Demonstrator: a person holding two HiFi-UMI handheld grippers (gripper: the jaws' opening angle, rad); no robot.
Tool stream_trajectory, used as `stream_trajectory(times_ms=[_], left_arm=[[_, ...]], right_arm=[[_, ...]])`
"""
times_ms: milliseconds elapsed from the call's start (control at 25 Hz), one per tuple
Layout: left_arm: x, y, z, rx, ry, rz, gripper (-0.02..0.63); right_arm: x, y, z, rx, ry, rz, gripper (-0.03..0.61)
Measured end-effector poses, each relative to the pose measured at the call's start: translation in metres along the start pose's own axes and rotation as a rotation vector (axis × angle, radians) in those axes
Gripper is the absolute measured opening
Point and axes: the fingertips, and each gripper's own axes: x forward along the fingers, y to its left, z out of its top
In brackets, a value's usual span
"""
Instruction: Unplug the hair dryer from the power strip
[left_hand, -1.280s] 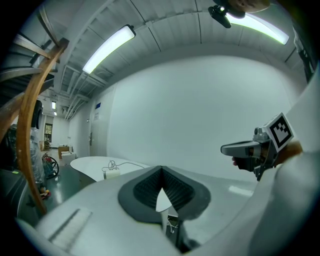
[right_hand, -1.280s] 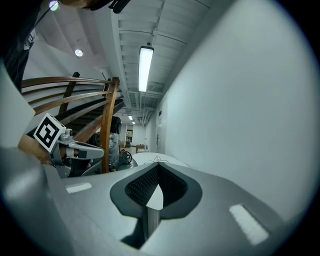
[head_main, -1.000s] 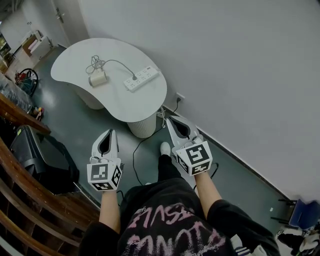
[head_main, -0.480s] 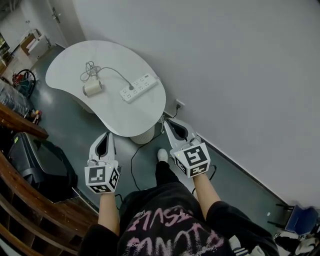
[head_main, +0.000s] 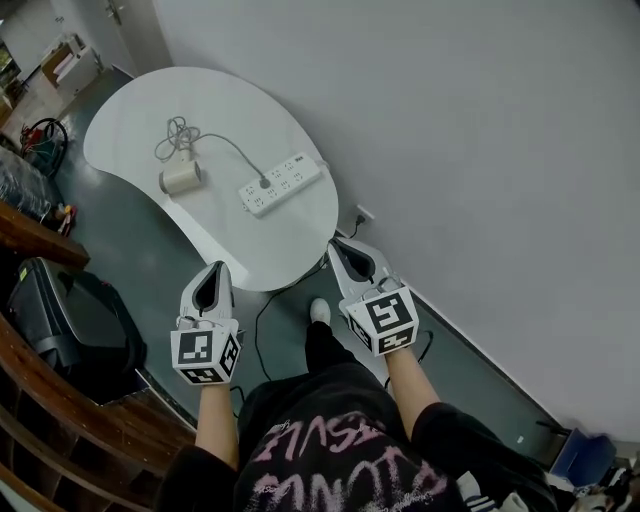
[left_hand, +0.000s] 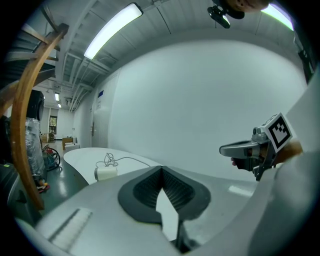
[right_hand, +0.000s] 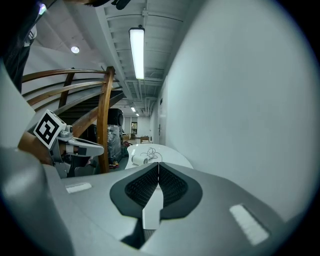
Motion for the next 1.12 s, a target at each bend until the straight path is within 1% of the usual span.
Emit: stream_trajectory(times_ms=[200, 360, 680, 840, 1120], left_arm=[[0.031, 0.012, 0.004, 0.0, 0.012, 0.012, 0.0], [0.051, 0.021, 0.001, 0.007, 0.044, 0.035, 0.0], [0.103, 0.035, 0.007, 0.015, 0.093, 0.071, 0.0], [0.135, 0.034, 0.014, 0.039, 0.11, 0.073, 0.0], [0.178, 0.025, 0.013, 0.083, 0.165, 0.069, 0.0]], right_arm=[[0.035, -0.018, 0.0, 0.009, 0.009, 0.021, 0.011], [0.063, -0.028, -0.007, 0.032, 0.023, 0.052, 0.011], [0.117, -0.058, -0.007, 0.061, 0.043, 0.114, 0.012], [0.14, -0.08, -0.004, 0.072, 0.042, 0.132, 0.012], [0.17, -0.131, -0.007, 0.106, 0.036, 0.126, 0.015]])
